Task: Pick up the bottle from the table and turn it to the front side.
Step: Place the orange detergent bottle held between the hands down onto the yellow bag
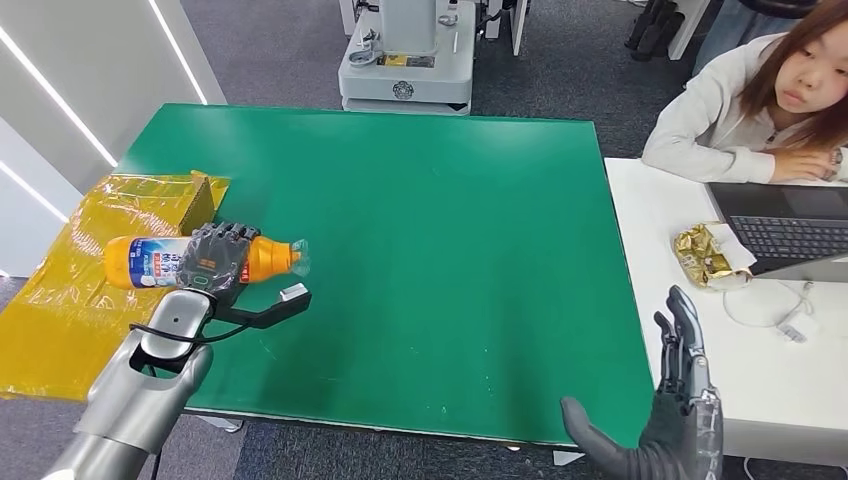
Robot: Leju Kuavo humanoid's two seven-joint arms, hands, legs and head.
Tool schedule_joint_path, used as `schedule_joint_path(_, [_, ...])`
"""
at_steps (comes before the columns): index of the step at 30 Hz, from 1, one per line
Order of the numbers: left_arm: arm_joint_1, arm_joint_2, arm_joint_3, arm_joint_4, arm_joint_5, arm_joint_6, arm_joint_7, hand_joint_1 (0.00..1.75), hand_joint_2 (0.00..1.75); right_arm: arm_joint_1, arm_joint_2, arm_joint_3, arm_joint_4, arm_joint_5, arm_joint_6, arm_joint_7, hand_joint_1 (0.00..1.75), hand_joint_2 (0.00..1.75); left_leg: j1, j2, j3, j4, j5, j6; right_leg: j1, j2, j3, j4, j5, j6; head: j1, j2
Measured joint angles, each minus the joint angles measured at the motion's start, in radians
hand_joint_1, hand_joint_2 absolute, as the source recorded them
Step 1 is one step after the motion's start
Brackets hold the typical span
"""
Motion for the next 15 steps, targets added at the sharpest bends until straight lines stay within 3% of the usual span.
schedule_joint_path(15, [-0.005, -0.027, 0.011, 0.102, 0.000, -0.004, -0.008, 1.75, 1.75, 0.000, 0.003, -0.009, 0.000, -0.002, 0.015, -0.002, 0.00, 1.75, 0.000, 0.000, 0.000, 0.000, 0.000, 0.000, 0.000, 0.000, 0.000, 0.000, 0.000, 0.000, 0.000, 0.000])
